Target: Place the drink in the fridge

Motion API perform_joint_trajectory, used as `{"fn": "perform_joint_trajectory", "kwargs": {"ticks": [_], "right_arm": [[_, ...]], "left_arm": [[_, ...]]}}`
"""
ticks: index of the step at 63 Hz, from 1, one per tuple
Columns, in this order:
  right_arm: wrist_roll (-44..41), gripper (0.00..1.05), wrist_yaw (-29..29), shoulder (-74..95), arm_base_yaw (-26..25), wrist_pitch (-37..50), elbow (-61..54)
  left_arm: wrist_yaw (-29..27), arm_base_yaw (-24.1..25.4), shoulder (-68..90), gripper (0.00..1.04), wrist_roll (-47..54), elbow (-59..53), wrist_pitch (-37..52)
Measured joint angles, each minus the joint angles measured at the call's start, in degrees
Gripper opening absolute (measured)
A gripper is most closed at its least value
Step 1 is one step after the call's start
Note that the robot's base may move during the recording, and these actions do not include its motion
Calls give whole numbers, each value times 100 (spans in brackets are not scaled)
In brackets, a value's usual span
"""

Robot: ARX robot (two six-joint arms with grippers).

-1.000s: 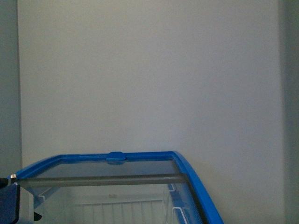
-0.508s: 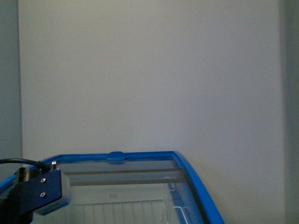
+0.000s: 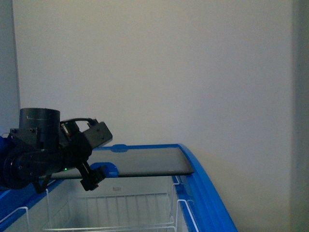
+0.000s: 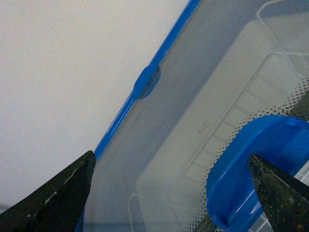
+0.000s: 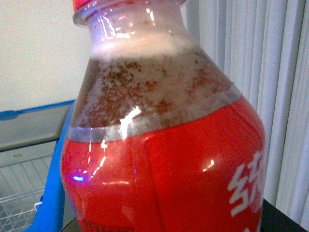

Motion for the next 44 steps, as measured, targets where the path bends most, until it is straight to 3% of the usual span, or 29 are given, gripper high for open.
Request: {"fn": "perform_joint_trajectory", "kwargs": {"ticks": [9, 14, 26, 30, 35, 40, 41, 44], "right_arm": [[0, 41, -4, 0, 0, 0, 0], [0, 41, -4, 0, 0, 0, 0], [0, 41, -4, 0, 0, 0, 0], [0, 41, -4, 0, 0, 0, 0], [0, 41, -4, 0, 0, 0, 0], [0, 41, 13, 0, 0, -2, 0], [-4, 41, -205, 37, -81, -157, 46], [-225, 41, -1869, 247, -684, -1550, 612]], "left_arm": [[-146, 15, -848, 97, -1235, -885, 26], [-199, 109, -2229, 97, -2721, -2190, 39], [-81, 428, -5353, 97, -4507, -5195, -492], [-273, 468, -6186, 96, -4889, -5989, -750], [-859, 538, -7595, 82, -5165, -7158, -656], [-981, 577, -9466, 65, -5302, -8122, -1486], [-981, 577, -9816, 61, -5320, -8277, -1670], [-981, 577, -10561, 50, -5359, -8612, -1926]]}}
